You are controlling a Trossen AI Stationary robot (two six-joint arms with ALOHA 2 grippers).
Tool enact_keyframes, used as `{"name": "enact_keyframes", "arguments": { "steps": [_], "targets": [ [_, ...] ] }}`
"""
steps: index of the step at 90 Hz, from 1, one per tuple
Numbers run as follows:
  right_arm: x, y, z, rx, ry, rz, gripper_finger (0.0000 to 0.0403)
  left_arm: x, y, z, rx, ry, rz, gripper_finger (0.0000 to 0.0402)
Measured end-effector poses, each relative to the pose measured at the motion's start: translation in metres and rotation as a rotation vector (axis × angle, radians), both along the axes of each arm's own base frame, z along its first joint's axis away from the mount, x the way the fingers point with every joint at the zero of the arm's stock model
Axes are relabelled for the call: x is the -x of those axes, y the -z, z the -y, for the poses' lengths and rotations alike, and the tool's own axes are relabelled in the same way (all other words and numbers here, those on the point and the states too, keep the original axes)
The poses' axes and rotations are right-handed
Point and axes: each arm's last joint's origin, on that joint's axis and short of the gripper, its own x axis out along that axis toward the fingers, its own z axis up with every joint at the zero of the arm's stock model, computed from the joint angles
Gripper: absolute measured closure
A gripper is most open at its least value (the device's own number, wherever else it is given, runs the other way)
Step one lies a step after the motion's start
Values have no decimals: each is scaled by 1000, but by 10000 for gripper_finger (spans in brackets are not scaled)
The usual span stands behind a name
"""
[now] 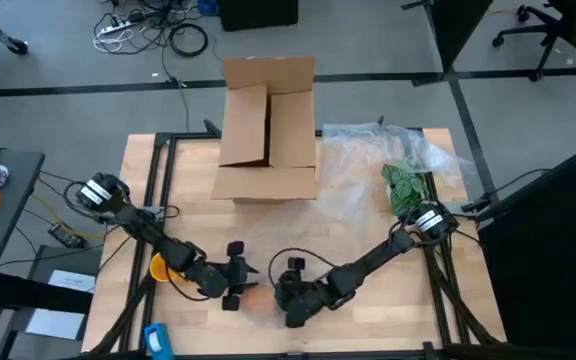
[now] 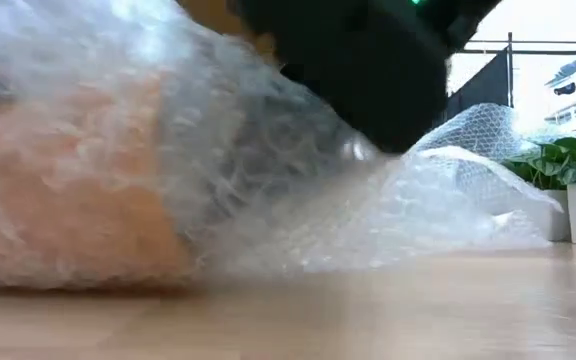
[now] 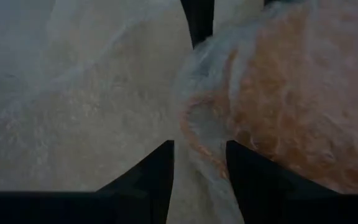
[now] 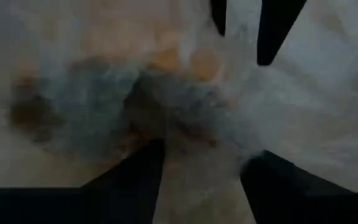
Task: Wrap mug
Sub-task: Wrap the orange cup with the bubble wrap
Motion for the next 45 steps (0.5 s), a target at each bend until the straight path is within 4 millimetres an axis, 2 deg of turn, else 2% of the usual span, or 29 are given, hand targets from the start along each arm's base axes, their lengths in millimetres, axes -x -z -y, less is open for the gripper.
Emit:
{"name": "enact_keyframes", "arguments": {
  "steps": [19, 34, 45],
  "targets": [
    [3, -3, -9, 163, -121, 6, 227, 0, 0, 0, 2, 0, 3, 271],
    [8, -11, -15, 289, -130, 38, 227, 0, 0, 0, 1, -3, 5, 271],
    [14, -20, -17, 296, -117, 36, 227, 0, 0, 0, -2, -9, 2, 271]
  ]
}}
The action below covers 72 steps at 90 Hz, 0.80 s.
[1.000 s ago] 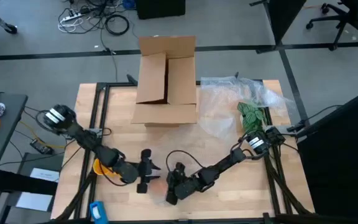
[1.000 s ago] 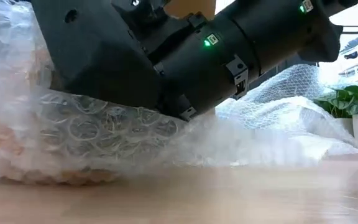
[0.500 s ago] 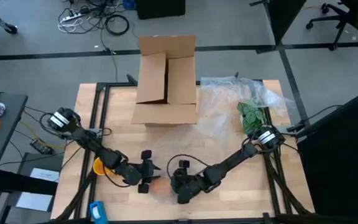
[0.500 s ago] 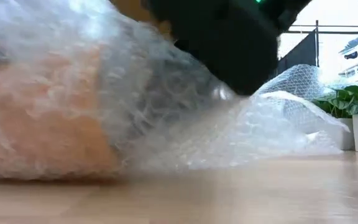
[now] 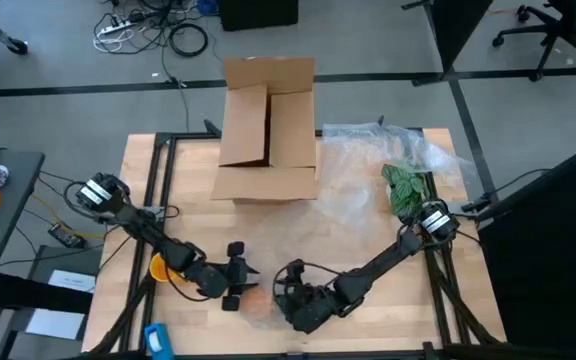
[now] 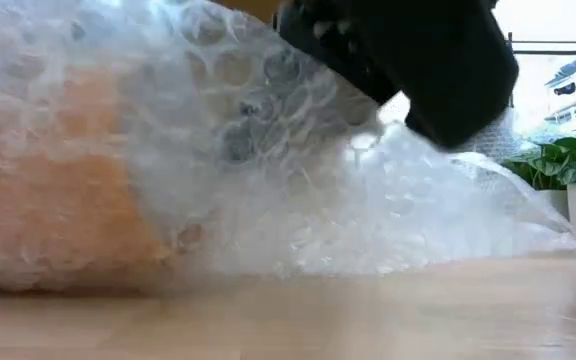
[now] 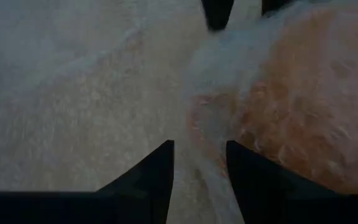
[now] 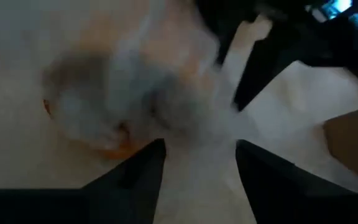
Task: Wrap mug
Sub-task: Wrap the orange cup with the bubble wrap
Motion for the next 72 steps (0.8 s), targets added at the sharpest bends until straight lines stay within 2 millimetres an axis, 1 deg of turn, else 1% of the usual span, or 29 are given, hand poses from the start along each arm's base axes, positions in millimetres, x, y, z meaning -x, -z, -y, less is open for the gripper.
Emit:
{"name": "enact_keyframes", "arguments": {
  "steps": [12, 20, 30, 38, 45, 49, 62, 72],
  "targets": [
    [9, 4, -4, -30, 32, -41, 228, 0, 0, 0, -2, -13, 7, 271],
    [13, 3, -10, -79, 43, -27, 241, 0, 0, 0, 9, -25, 9, 271],
    [10, 2, -17, -160, 13, 13, 281, -1, -1, 0, 12, -27, 11, 271],
    [2, 2, -13, -184, -11, 29, 328, -5, -8, 2, 4, -20, 19, 271],
    [-5, 6, -7, -201, -36, 37, 377, -8, -22, 3, -13, -10, 20, 271],
    [-9, 12, -1, -211, -55, 28, 392, -9, -32, 3, -28, -5, 15, 271],
    [-23, 36, 11, -283, -70, 48, 396, -10, -78, 5, -67, 8, -9, 271],
    [-30, 54, 18, -291, -70, 41, 401, -1, -109, 8, -62, 0, -82, 271]
  ]
}}
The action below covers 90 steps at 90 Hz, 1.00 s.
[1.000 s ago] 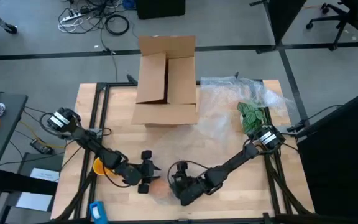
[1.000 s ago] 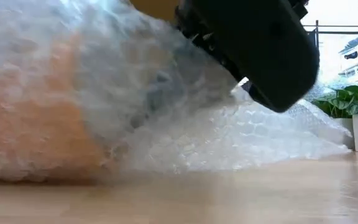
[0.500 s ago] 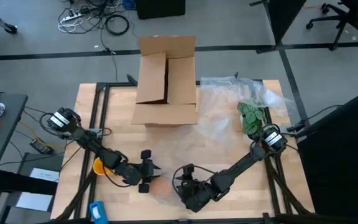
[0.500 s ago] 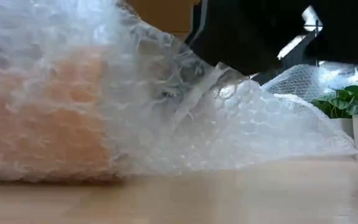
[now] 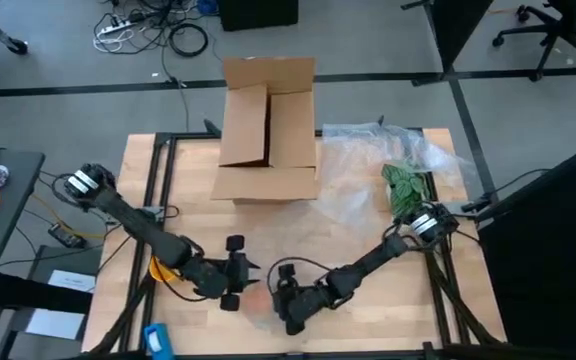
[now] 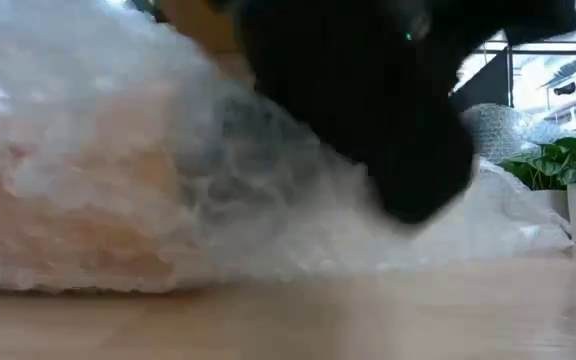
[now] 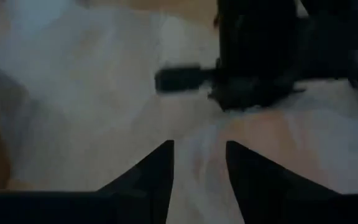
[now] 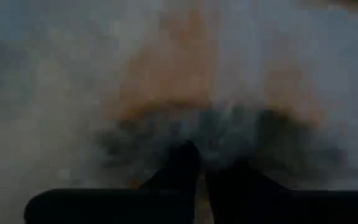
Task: Wrap mug
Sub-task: Wrap the orange cup with the bubble wrap
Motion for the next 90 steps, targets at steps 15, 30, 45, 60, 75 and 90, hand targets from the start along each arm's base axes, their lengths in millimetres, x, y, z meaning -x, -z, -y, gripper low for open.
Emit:
{"name": "enact_keyframes", "arguments": {
  "steps": [15, 30, 45, 60, 75, 90],
  "targets": [
    [-5, 5, 3, -23, -3, 20, 402, 28, -19, 16, 89, -80, -168, 271],
    [-8, 2, 2, 4, -47, 65, 403, 48, -2, 35, 204, -164, -143, 271],
    [0, -4, 2, 32, -74, -22, 403, 47, 21, 40, 209, -197, -63, 271],
    [18, -20, -9, 36, -83, -112, 403, 41, 35, 39, 176, -219, -76, 271],
    [41, -43, -17, 58, -61, -180, 403, 38, 40, 38, 163, -228, -85, 271],
    [51, -72, -24, 114, 3, -64, 403, 38, 40, 39, 178, -225, -95, 271]
  ]
}}
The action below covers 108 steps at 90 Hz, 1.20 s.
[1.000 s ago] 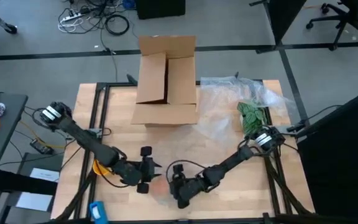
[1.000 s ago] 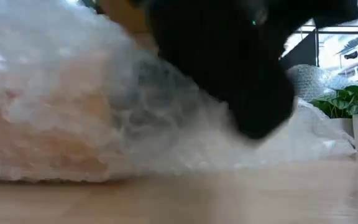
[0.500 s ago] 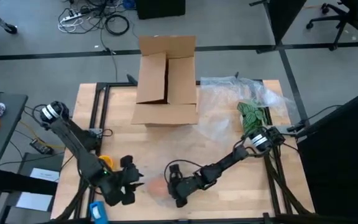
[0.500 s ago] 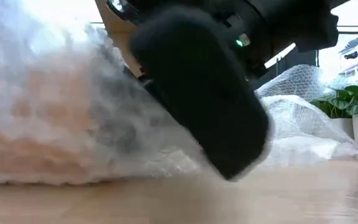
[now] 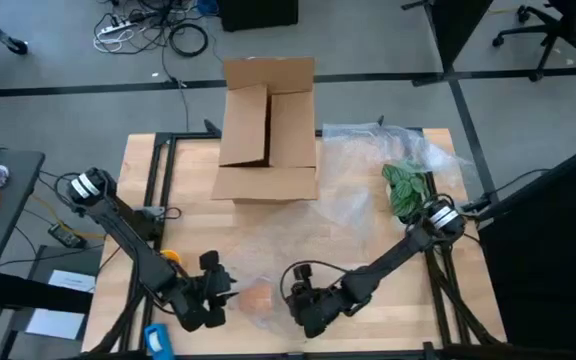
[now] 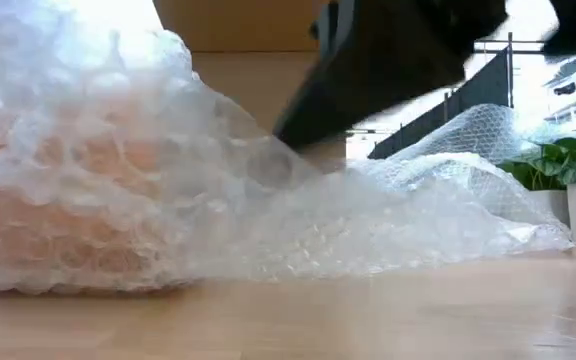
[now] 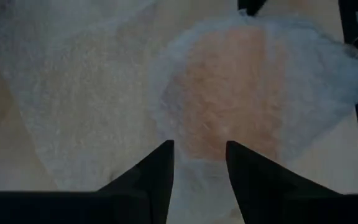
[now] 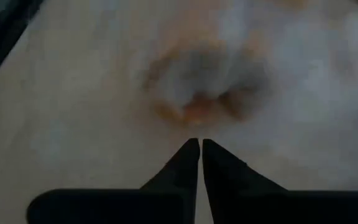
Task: Wrap mug
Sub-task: Wrap the orange cup with the bubble wrap
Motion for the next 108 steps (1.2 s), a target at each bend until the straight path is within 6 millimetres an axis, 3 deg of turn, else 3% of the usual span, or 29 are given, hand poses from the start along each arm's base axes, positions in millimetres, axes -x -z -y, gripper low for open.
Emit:
{"name": "enact_keyframes", "arguments": {
  "steps": [8, 16, 28, 42, 57, 83, 108],
  "targets": [
    [-4, -10, -6, -11, -43, 90, 403, 1, 1, 1, 39, 7, -28, 271],
    [-11, -8, -7, -55, -96, 114, 403, 1, 0, 2, 85, 13, -62, 271],
    [-20, 14, -1, -77, -103, 60, 403, 2, -3, 8, 251, -10, -137, 271],
    [-36, 35, 0, -135, -140, 113, 403, 15, 0, 15, 375, -33, -291, 271],
    [-53, 55, 13, -140, -139, 169, 403, 23, 3, 15, 316, -83, -271, 271],
    [-73, 51, 44, -128, -83, 247, 403, 16, 4, 9, 162, -79, -152, 271],
    [-64, 53, 40, -130, -98, 129, 403, 15, 7, 9, 133, -66, -162, 271]
  ]
}}
